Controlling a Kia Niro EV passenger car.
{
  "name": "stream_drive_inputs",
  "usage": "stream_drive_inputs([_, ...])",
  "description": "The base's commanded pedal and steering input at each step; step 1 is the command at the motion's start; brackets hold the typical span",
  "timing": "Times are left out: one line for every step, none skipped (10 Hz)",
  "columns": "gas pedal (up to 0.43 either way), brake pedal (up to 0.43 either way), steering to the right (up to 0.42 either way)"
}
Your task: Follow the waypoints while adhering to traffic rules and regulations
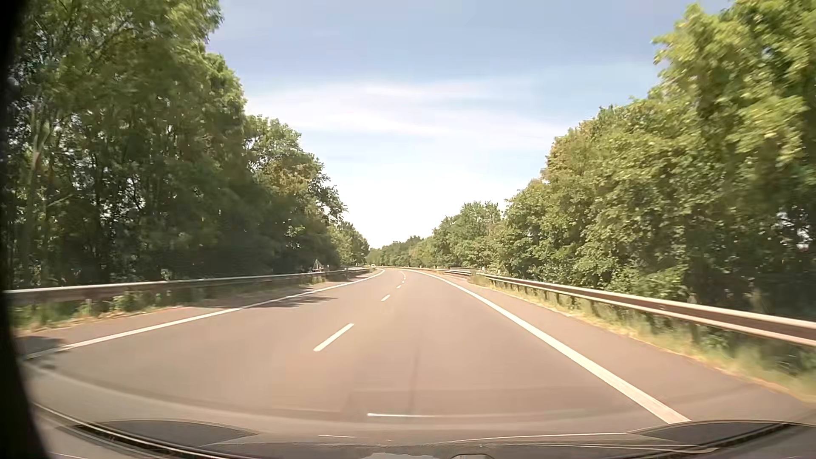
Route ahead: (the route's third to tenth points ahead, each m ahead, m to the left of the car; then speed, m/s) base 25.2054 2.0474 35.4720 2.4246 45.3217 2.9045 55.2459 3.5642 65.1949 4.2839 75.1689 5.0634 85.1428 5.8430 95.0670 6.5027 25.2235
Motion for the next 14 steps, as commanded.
stream_drive_inputs([0.209, 0.000, -0.003])
stream_drive_inputs([0.197, 0.000, -0.003])
stream_drive_inputs([0.197, 0.000, -0.004])
stream_drive_inputs([0.197, 0.000, -0.004])
stream_drive_inputs([0.197, 0.000, -0.004])
stream_drive_inputs([0.197, 0.000, -0.005])
stream_drive_inputs([0.197, 0.000, -0.005])
stream_drive_inputs([0.197, 0.000, -0.005])
stream_drive_inputs([0.197, 0.000, -0.005])
stream_drive_inputs([0.197, 0.000, -0.005])
stream_drive_inputs([0.197, 0.000, -0.005])
stream_drive_inputs([0.197, 0.000, -0.005])
stream_drive_inputs([0.197, 0.000, -0.006])
stream_drive_inputs([0.197, 0.000, -0.006])
